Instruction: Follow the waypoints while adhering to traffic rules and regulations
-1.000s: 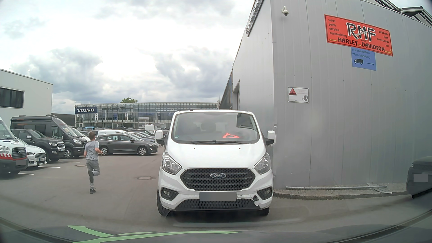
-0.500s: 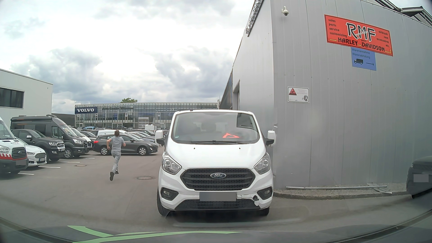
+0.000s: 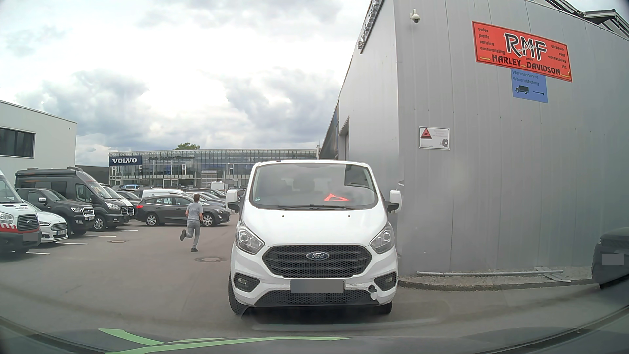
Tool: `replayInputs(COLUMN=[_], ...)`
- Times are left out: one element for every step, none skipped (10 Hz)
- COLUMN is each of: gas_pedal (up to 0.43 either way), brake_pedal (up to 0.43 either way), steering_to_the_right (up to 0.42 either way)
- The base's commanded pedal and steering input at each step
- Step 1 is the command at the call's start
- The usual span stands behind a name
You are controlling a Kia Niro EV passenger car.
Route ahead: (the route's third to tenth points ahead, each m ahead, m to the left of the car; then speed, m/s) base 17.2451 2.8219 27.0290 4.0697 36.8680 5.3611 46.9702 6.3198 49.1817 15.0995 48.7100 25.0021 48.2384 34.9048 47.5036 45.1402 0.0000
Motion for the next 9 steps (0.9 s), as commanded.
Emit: replayInputs(gas_pedal=[0.000,0.000,0.000,0.000,0.000,0.000,0.000,0.000,0.000], brake_pedal=[0.463,0.463,0.463,0.463,0.463,0.463,0.463,0.457,0.457], steering_to_the_right=[-0.463,-0.462,-0.462,-0.462,-0.462,-0.463,-0.462,-0.462,-0.462])
